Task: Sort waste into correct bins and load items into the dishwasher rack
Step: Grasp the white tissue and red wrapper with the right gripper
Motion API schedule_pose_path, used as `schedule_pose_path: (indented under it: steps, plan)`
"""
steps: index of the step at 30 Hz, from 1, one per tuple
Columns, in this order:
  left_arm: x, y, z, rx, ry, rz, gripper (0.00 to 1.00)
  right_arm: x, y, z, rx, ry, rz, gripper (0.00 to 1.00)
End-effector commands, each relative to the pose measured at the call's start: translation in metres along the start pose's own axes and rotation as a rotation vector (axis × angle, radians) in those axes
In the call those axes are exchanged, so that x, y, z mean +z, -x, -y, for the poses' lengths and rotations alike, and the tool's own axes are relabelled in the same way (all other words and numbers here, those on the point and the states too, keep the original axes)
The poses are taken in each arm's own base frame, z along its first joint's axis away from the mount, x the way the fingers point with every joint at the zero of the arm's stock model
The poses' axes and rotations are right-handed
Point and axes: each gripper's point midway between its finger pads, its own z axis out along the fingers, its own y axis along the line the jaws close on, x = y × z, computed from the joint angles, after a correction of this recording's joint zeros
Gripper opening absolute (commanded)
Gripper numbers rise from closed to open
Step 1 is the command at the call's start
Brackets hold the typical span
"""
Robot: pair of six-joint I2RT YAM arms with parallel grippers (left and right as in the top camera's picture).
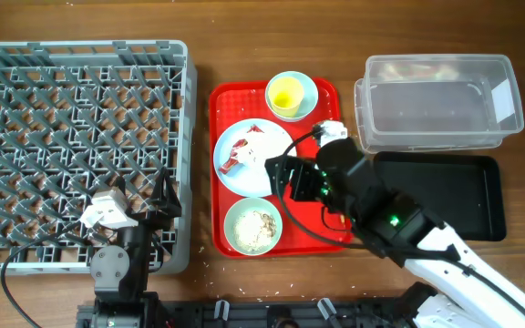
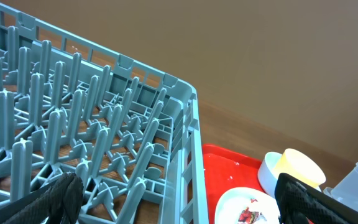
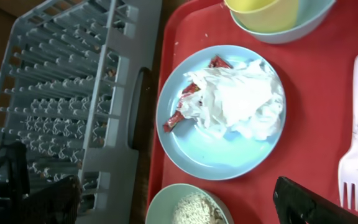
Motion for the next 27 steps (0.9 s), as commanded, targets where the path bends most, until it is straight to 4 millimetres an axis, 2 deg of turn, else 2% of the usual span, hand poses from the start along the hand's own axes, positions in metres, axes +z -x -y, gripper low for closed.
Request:
schedule_pose_path:
  steps: [1, 3, 6, 7, 8, 10, 12, 16, 21, 23, 26, 27]
  plan:
    - [0.000, -0.001, -0.001, 0.012, 0.008, 0.000, 1.00, -0.007, 0.016, -0.017, -0.062, 0.028, 0.084, 1.00]
    - [0.000, -0.001, -0.001, 0.012, 0.008, 0.000, 1.00, -0.006, 0.023, -0.026, -0.086, 0.047, 0.104, 1.00]
    - [0.000, -0.001, -0.001, 0.012, 0.008, 0.000, 1.00, -0.004, 0.037, -0.051, -0.181, 0.085, 0.092, 1.00]
    - [0.000, -0.001, -0.001, 0.012, 0.008, 0.000, 1.00, 0.004, 0.049, -0.061, -0.229, 0.051, 0.064, 1.00]
    - [0.000, -0.001, -0.001, 0.012, 0.008, 0.000, 1.00, 0.011, 0.054, -0.062, -0.242, 0.012, 0.044, 1.00]
    - [0.000, -0.001, -0.001, 0.012, 0.008, 0.000, 1.00, 0.033, 0.054, -0.051, -0.248, -0.108, -0.024, 1.00]
    - [0.000, -0.001, -0.001, 0.012, 0.008, 0.000, 1.00, 0.062, 0.036, -0.031, -0.242, -0.196, -0.116, 1.00]
    - [0.000, -0.001, -0.001, 0.012, 0.008, 0.000, 1.00, 0.104, 0.004, 0.004, -0.217, -0.314, -0.234, 1.00]
    - [0.000, -0.001, -0.001, 0.012, 0.008, 0.000, 1.00, 0.138, -0.012, 0.019, -0.221, -0.347, -0.273, 1.00]
    - [0.000, -0.001, -0.001, 0.012, 0.008, 0.000, 1.00, 0.143, -0.014, 0.021, -0.221, -0.351, -0.277, 0.74]
    - [0.000, -0.001, -0.001, 0.012, 0.008, 0.000, 1.00, 0.145, -0.010, 0.026, -0.226, -0.379, -0.251, 0.41]
    - [0.000, -0.001, -0.001, 0.012, 0.008, 0.000, 1.00, 0.145, -0.009, 0.028, -0.229, -0.388, -0.242, 0.40]
